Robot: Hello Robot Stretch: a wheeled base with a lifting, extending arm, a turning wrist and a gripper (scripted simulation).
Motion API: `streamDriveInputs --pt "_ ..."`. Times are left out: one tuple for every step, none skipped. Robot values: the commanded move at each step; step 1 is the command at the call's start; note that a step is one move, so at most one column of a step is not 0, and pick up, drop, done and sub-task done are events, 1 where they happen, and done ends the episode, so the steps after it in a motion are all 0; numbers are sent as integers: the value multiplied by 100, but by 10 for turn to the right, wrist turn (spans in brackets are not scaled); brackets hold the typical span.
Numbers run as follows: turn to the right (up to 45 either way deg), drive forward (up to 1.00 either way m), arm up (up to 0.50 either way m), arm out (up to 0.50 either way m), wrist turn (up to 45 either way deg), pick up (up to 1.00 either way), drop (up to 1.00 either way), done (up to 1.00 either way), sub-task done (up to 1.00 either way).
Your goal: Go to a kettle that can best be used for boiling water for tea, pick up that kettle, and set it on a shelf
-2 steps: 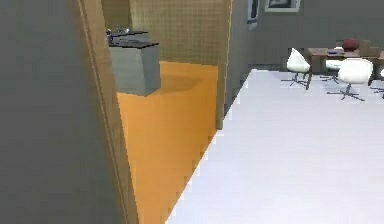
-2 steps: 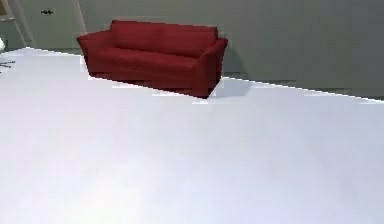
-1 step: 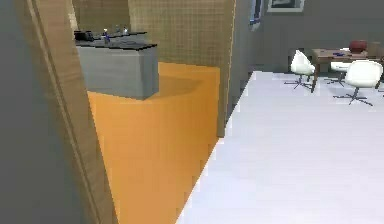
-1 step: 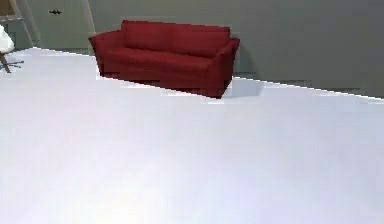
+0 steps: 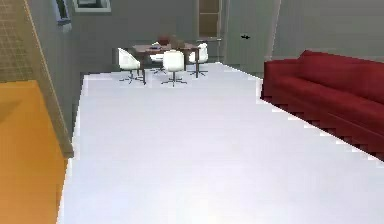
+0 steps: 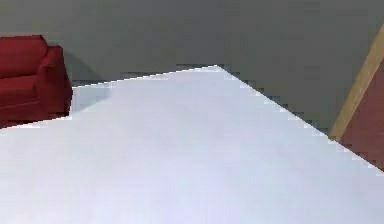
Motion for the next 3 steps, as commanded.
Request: streamDriveInputs --pt "450 0 0 0 0 0 0 0 0" --pt "180 0 0 0 0 0 0 0 0" --pt "0 5 0 0 0 0 0 0 0"
